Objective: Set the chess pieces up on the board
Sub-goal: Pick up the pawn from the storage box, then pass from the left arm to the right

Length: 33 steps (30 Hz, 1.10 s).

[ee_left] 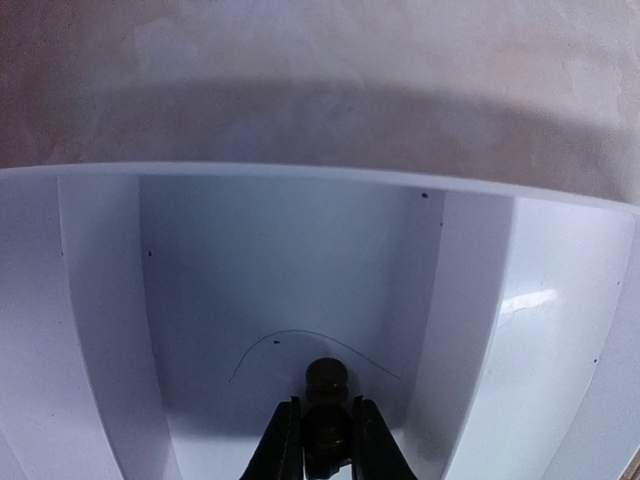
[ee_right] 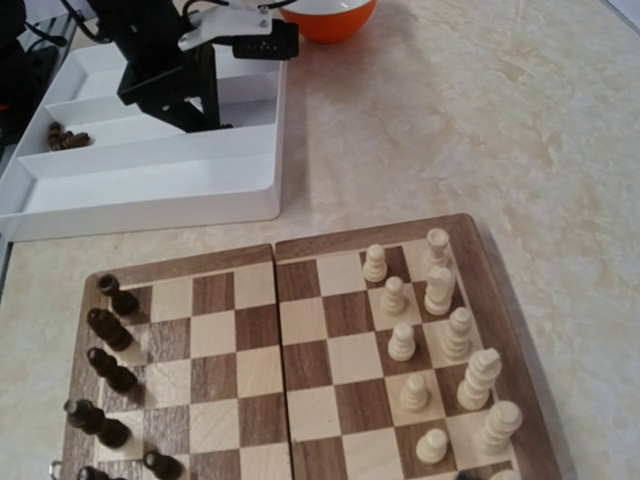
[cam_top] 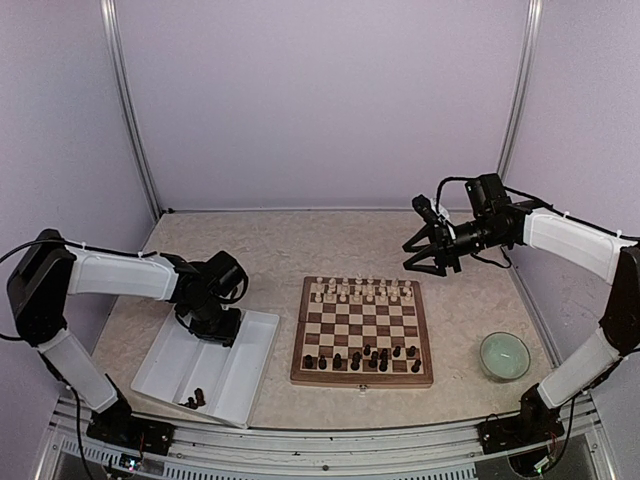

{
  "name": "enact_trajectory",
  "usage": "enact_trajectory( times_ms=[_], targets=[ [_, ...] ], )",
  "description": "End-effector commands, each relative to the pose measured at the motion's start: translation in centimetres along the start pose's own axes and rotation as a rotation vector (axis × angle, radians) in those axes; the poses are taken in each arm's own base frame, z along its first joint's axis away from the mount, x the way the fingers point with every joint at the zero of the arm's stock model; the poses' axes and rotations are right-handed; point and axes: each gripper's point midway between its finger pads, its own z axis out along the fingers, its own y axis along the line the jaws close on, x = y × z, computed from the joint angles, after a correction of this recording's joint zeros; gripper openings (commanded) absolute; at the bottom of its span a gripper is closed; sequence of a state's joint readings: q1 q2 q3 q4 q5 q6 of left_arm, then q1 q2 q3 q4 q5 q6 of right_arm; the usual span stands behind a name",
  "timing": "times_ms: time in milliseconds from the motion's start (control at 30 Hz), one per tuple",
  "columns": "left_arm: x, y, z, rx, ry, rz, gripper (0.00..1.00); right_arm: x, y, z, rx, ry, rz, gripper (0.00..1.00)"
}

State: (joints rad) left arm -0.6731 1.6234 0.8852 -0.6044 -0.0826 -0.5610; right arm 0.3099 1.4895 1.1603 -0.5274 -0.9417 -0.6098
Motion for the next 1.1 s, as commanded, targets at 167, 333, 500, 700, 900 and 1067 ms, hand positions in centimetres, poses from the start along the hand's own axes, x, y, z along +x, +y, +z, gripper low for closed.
enact_trajectory(
  times_ms=[167, 333, 500, 700, 900, 1067],
  targets=[
    [0.2, -0.4, -0.9, -0.052, 0.004, 0.094, 0.07, -0.6, 0.1, -0.2, -0.017, -0.021, 0.01, 0.56],
    [-2.1, -1.7, -5.6, 0.0, -0.162, 0.134, 0.06, -1.6, 0.8, 0.1, -0.05, -0.059, 0.039, 0.56],
    [-3.3, -3.6, -9.1, 0.078, -0.318, 0.201, 0.06, -3.0, 2.4, 2.0, -0.123, -0.072, 0.069, 0.55],
    [-3.4, -9.9, -13.8, 0.299, -0.502, 0.362, 0.06, -4.9, 4.2, 5.5, -0.251, -0.065, 0.13, 0.52],
    [-2.5, -16.2, -18.4, 0.509, -0.643, 0.512, 0.07, -5.2, 7.8, 10.4, -0.493, -0.005, 0.251, 0.5],
    [-2.5, -18.7, -19.7, 0.582, -0.676, 0.554, 0.07, -5.7, 9.0, 12.4, -0.576, 0.022, 0.31, 0.48]
  ],
)
